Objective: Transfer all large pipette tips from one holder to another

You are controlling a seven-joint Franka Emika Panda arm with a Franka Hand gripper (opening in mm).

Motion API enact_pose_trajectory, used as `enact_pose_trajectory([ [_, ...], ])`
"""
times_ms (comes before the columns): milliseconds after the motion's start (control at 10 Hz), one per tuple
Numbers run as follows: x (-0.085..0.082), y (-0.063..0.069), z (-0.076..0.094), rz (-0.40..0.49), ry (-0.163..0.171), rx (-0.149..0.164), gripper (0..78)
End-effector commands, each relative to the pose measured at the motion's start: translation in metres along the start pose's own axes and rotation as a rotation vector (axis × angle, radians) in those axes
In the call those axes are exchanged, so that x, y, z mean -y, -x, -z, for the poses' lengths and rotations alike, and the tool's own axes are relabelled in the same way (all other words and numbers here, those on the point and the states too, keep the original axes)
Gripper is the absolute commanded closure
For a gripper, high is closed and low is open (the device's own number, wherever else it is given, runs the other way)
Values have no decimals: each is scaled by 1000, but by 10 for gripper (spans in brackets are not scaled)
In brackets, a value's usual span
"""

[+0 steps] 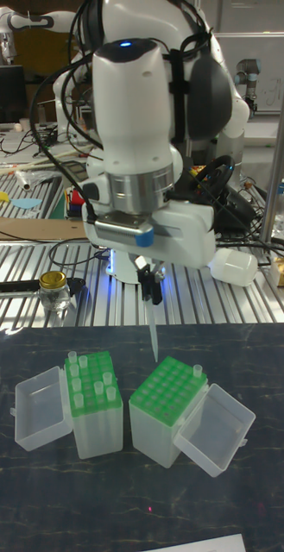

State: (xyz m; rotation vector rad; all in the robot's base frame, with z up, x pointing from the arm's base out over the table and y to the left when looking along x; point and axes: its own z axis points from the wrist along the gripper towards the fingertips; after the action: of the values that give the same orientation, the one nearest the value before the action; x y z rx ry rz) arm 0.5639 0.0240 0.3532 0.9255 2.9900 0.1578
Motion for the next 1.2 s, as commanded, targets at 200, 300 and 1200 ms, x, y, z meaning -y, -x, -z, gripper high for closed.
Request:
enact_pose_trajectory([
  [200, -27, -12, -3, -73, 12, 11, 763],
  [300, -30, -13, -4, -78, 14, 13, 763],
  [1200, -48, -10, -12, -100, 33, 28, 763],
])
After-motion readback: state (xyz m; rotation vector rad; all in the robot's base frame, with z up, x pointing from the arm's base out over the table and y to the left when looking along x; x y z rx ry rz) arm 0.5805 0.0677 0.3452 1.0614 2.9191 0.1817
